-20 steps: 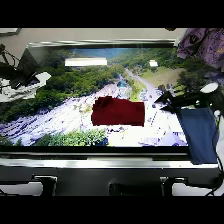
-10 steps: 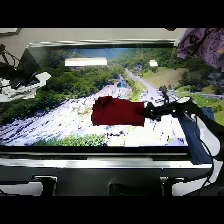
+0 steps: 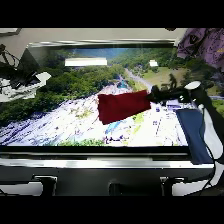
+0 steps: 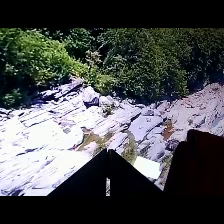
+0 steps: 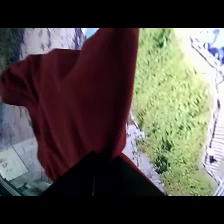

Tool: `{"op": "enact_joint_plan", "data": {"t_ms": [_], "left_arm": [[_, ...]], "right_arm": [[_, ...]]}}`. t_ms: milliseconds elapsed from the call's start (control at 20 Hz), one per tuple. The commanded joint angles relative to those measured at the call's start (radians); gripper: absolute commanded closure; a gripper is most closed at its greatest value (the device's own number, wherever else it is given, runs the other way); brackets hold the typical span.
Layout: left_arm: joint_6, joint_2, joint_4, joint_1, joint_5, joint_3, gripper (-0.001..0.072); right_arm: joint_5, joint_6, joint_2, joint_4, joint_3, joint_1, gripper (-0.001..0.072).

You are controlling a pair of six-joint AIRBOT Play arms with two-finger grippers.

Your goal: Fold the clothes and pants, and hang the long-sleeved shirts on hangers.

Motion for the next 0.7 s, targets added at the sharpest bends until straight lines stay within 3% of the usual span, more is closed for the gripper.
{"op": "enact_joint_plan", "data": {"t_ms": [0,300,650], "left_arm": [[0.0,0.0,-0.017,0.0,-0.001,0.0,0.0691],[0.0,0.0,-0.017,0.0,-0.006,0.0,0.0691],[0.0,0.0,-0.017,0.0,-0.024,0.0,0.0691]], "right_arm": [[0.05,0.127,0.019,-0.034,0.16,-0.069,0.0684],[0.046,0.276,0.071,-0.164,0.308,-0.24,0.0684],[0.046,0.436,0.199,-0.336,0.325,-0.409,0.0684]]}}
